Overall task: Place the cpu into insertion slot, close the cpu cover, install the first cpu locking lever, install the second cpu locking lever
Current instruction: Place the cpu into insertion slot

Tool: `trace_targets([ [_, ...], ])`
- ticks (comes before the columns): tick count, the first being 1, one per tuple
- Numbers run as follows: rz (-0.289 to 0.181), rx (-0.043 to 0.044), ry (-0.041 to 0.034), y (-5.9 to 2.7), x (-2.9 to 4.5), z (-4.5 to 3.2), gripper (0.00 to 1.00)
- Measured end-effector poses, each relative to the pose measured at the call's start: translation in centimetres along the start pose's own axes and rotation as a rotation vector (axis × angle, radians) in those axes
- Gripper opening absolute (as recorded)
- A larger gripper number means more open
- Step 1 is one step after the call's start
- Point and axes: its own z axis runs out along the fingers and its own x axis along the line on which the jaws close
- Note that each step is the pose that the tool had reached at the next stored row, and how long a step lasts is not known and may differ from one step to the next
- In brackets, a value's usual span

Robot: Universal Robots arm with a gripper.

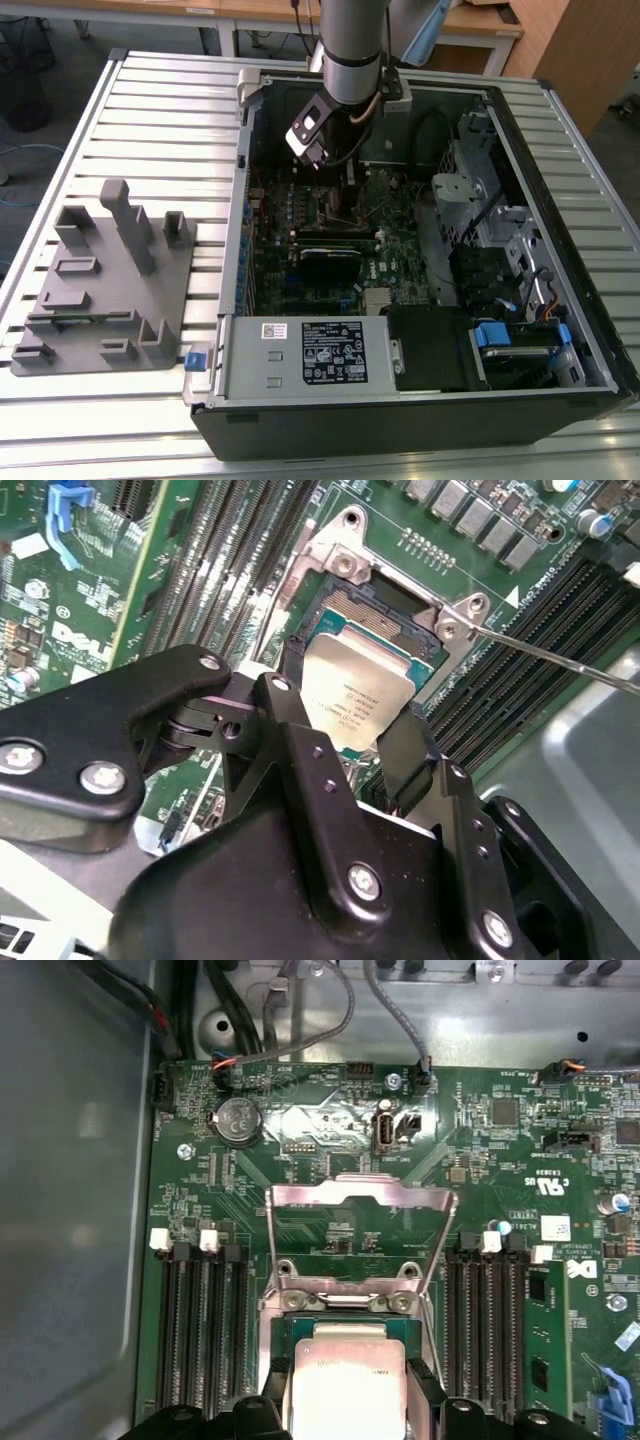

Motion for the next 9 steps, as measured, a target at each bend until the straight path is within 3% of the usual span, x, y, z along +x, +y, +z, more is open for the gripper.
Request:
trace_targets([
  [9,0.004,0.0003,-0.0008,-0.28,0.34,0.47,0.54],
])
